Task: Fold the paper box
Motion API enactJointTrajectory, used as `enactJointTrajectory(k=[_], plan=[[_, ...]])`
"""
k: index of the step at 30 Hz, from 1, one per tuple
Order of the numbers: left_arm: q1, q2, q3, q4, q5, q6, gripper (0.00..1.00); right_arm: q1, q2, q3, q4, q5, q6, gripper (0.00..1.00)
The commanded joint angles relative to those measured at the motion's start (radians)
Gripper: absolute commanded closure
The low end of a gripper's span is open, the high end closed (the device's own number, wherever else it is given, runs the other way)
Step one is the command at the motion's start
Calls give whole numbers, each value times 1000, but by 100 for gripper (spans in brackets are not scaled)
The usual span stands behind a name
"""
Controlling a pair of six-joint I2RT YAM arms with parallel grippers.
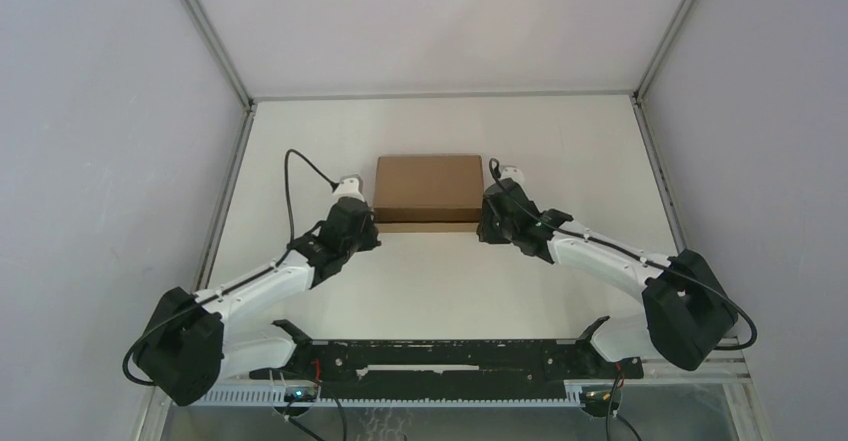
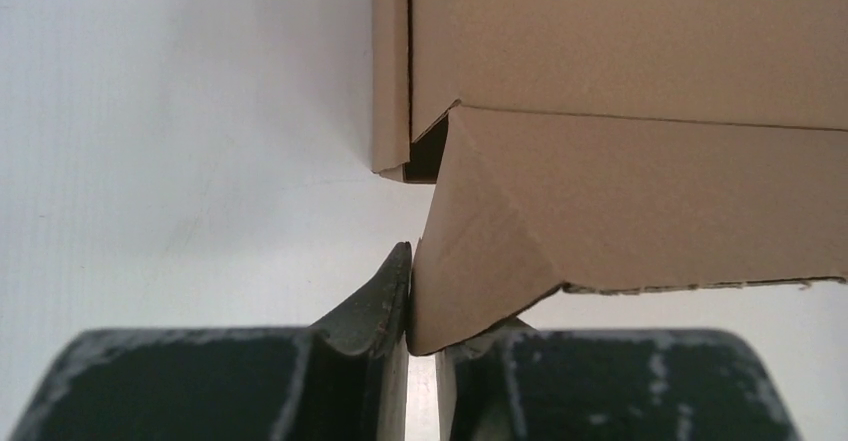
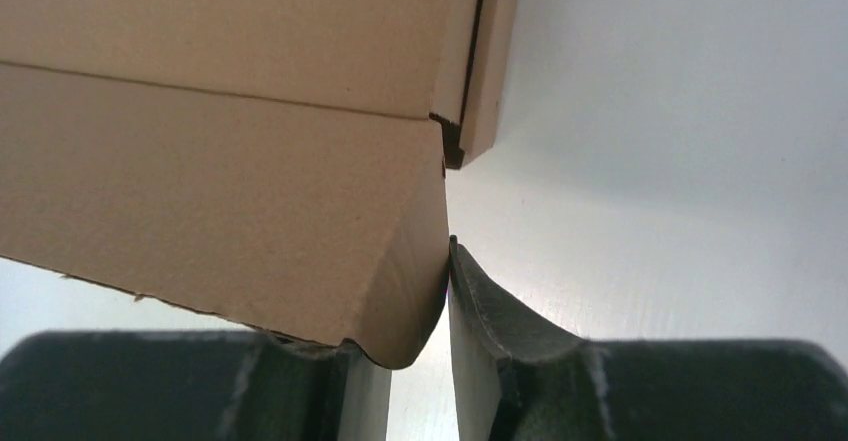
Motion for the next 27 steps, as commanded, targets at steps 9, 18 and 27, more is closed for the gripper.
enactJointTrajectory(k=[9,18,27], plan=[[-5,142,56,34,23,-6,84,-75,64,-40,74,-170,-46,68],[-4,203,90,31,69,-1,85,-116,81,-39,70,-234,-84,68],[-5,223,122,-4,64,15,85,-172,-114,-40,-101,-245,-134,49]])
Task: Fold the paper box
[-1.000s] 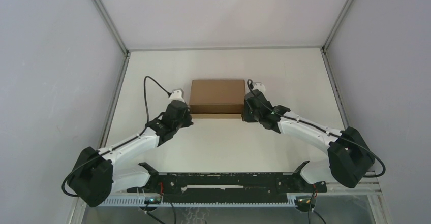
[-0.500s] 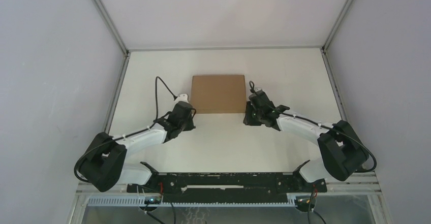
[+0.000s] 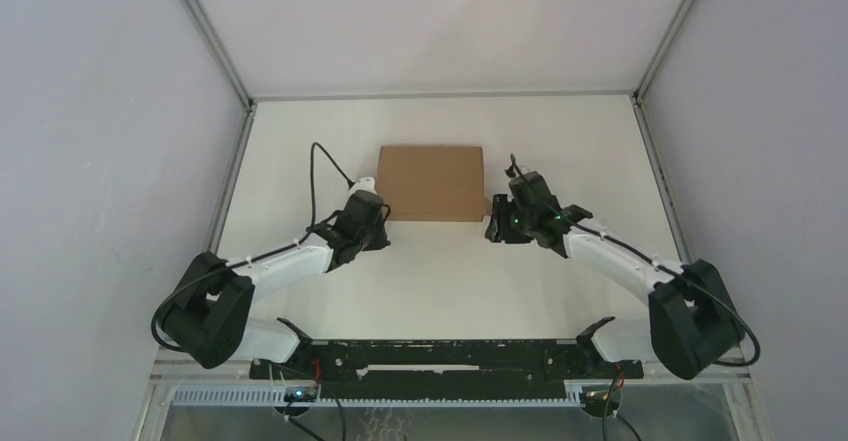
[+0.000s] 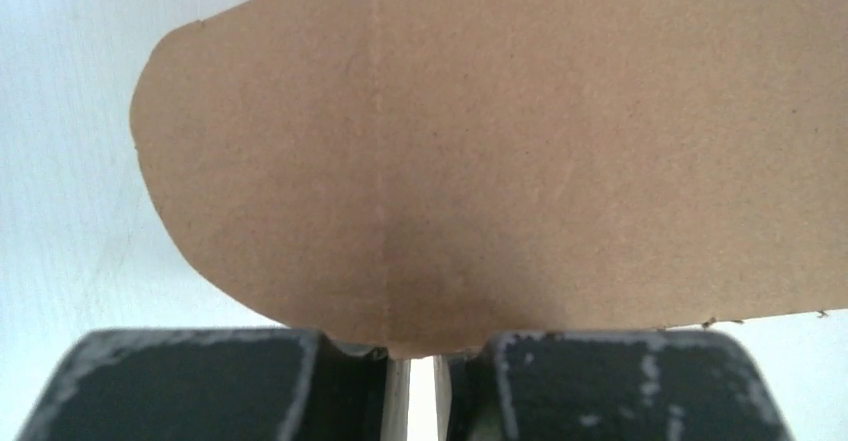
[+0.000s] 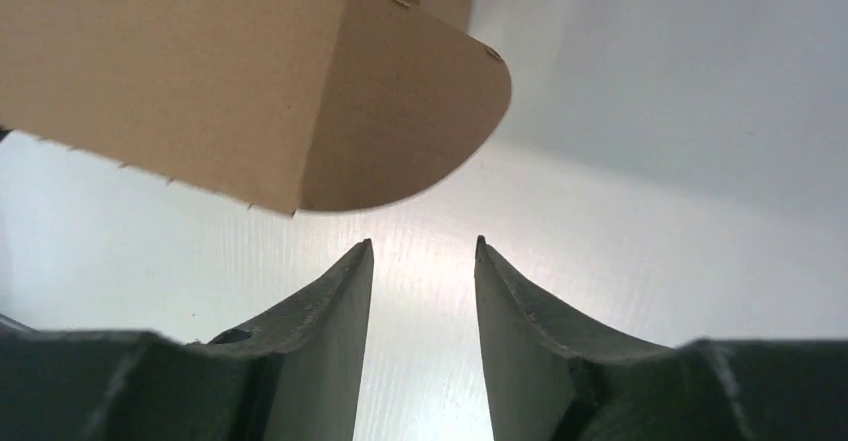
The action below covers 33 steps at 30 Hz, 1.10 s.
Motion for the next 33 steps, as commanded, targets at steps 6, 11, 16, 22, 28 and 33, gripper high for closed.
enactJointTrajectory(k=[6,11,16,22,28,33], plan=[[-1,28,46,8,16,16,86,-51,-253,51,-152,28,-43,45],[-2,15,38,13,35,15,86,-53,-193,204,-175,54,-64,45],[-2,1,30,9,59,17,86,-15,-26,379,-148,94,-84,45],[-4,-100,-13,-41,71,-3,84,47,210,591,-161,99,-103,46],[-3,-185,-26,-111,59,-10,79,102,399,713,-200,145,-120,46],[-2,-279,-24,-178,59,-27,78,119,492,673,-206,174,-110,47]])
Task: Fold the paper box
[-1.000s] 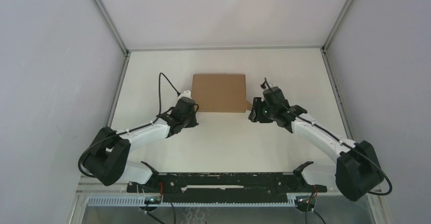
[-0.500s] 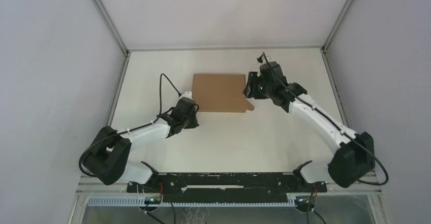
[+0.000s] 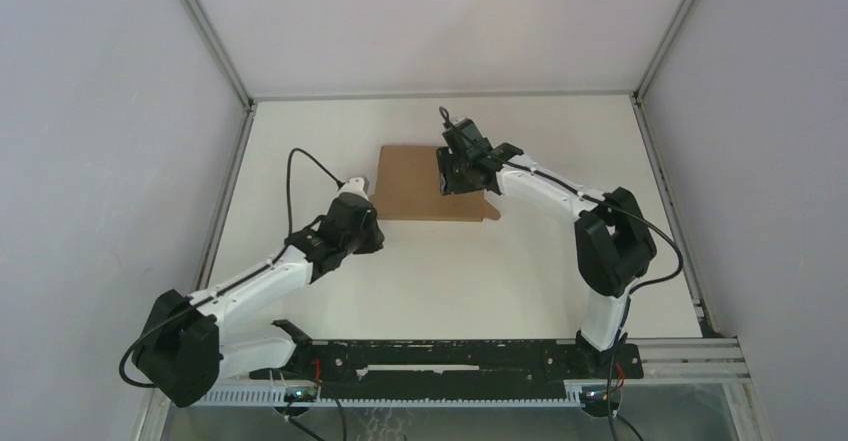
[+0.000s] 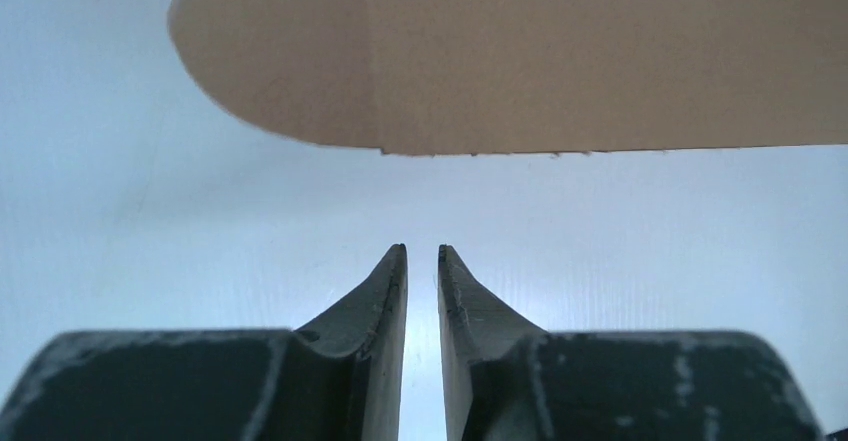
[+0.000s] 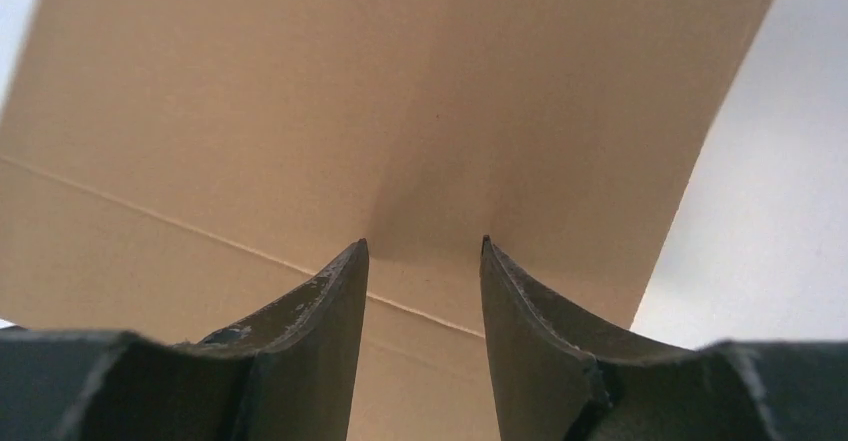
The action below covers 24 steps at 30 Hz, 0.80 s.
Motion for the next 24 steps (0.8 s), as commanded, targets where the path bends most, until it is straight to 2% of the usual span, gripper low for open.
enactJointTrajectory(k=[1,7,10,15,18,24], plan=[[-2,-122,-7,-93,-2,-29,77,12,43,-39,-8,44,-12,47],[-2,-271,125,-288,-32,-25,72,12,55,-110,21,46,-17,47],[14,-282,194,-305,-49,-14,68,7,22,-127,29,45,-23,47],[102,-117,324,-256,25,45,69,-28,-65,-125,27,11,-33,47],[122,7,403,-214,32,92,69,-63,-108,-119,17,-18,-47,46],[139,217,531,-167,135,130,72,-105,-130,-113,-5,-47,-95,46]])
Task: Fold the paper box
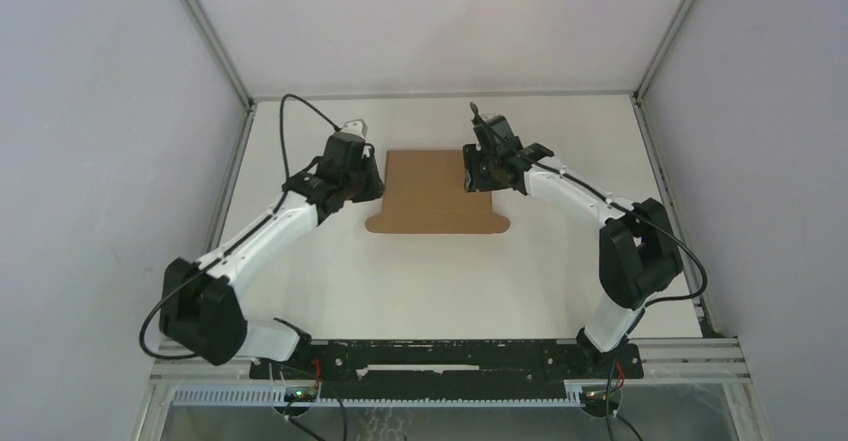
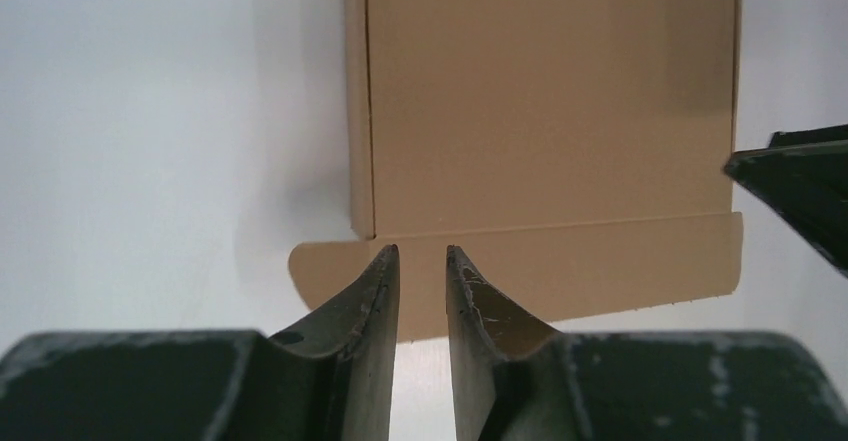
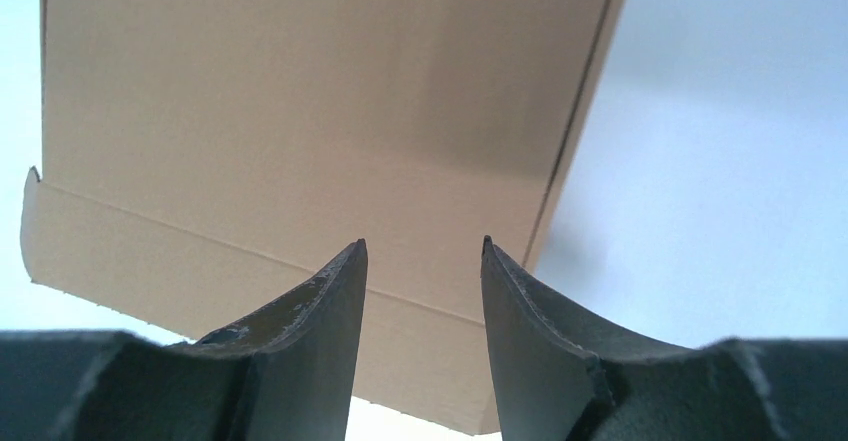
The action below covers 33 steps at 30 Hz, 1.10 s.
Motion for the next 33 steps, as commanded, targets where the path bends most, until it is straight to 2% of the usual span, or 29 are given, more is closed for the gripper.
enactJointTrajectory(k=[1,10,18,23,33], plan=[[7,89,116,66,95,58,72,-22,-45,15,-14,-19,-65,46],[7,192,95,83,121,95,72,-11,18,15,-35,9,-84,46],[7,280,20,111,171,54,73,9,103,-5,-47,75,-70,47],[5,277,33,83,146,66,73,-7,51,-16,-50,85,-89,47],[0,245,65,77,132,44,73,-71,-50,-1,-59,-2,-166,46]])
